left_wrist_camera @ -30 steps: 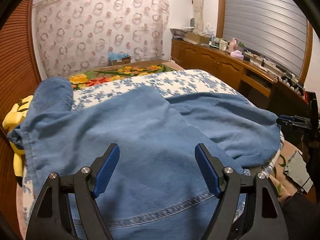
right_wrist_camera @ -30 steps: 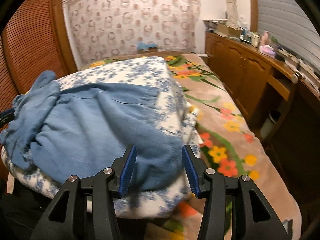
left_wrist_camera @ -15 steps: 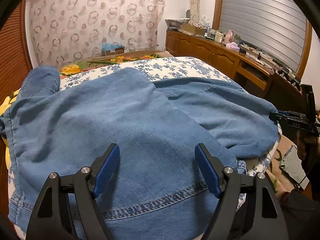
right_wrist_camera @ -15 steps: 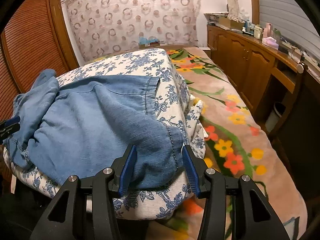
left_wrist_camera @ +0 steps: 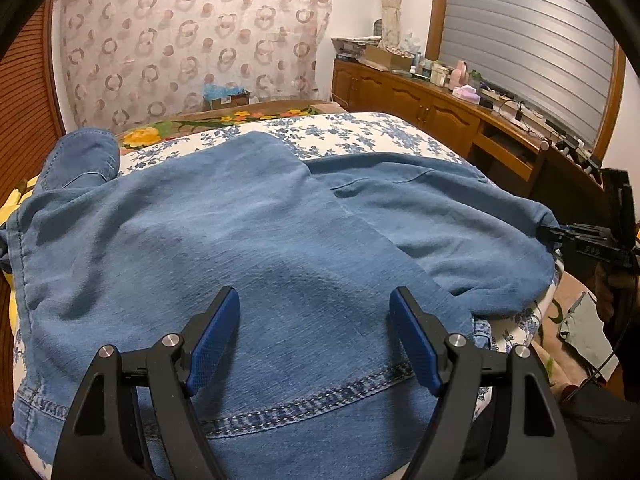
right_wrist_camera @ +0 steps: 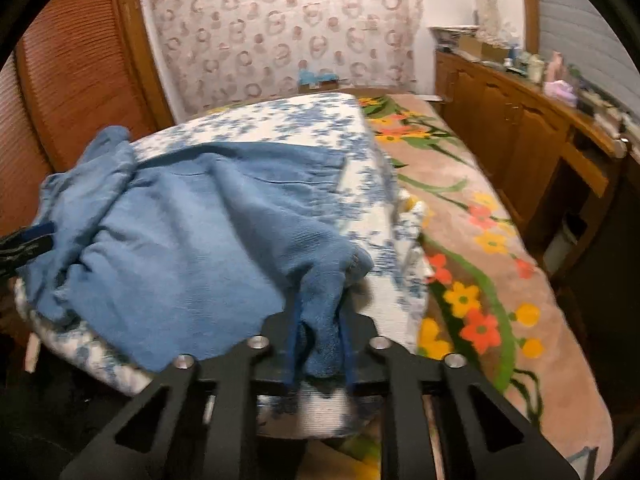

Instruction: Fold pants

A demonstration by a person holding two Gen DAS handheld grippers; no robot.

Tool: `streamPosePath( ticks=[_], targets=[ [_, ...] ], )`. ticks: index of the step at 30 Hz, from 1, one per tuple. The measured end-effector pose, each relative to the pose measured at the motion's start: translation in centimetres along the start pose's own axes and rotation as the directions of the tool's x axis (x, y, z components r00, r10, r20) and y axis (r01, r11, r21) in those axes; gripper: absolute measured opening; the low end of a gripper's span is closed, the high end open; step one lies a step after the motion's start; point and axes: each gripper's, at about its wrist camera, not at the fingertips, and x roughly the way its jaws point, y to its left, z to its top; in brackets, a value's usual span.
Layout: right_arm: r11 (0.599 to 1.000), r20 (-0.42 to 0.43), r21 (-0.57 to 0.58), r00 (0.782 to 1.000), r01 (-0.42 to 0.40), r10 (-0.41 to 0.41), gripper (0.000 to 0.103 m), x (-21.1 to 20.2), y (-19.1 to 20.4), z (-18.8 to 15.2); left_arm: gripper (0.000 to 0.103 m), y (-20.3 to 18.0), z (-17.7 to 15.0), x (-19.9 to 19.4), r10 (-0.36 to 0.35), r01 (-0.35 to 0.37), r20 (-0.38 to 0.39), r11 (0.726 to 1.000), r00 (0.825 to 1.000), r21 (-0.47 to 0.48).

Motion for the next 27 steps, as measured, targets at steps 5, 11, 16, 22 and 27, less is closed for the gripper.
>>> streamPosePath(
  ticks=[5, 11, 16, 22, 27],
  targets=[
    [0.997, 0.047, -0.024, 0.996, -0.073, 0.074, 0.013, -1.6, 1.3, 2.0, 0.078, 0.1, 0.3, -0.4, 0.001, -0.001, 0.013, 1.000, 1.000, -0.001],
    [0.975, 0.133, -0.158, 0.975, -0.154, 0.176, 0.013, -4.1, 5.9, 6.6, 0.078, 0.7, 0.5, -2.1, 0.016, -0.015, 0.042, 1.000, 0.999, -0.008],
    [0.922, 0.173, -0.299, 0.936, -0.246, 0.306, 0.013, -5.2, 12.2, 10.7, 0.078, 1.9, 0.6, -3.9, 0.038, -0.036, 0.070, 0.999, 0.997, -0.025],
    [0.818, 0.128, -0.443, 0.878, -0.366, 0.462, 0.013, -3.9, 21.5, 13.1, 0.078, 4.3, 0.2, -6.2, 0.079, -0.072, 0.100, 0.995, 0.992, -0.073],
    [0.787, 0.015, -0.477, 0.892, -0.390, 0.452, 0.023, 0.3, 26.0, 12.9, 0.078, 6.1, -0.7, -6.9, 0.109, -0.098, 0.097, 0.989, 0.989, -0.110]
  ],
)
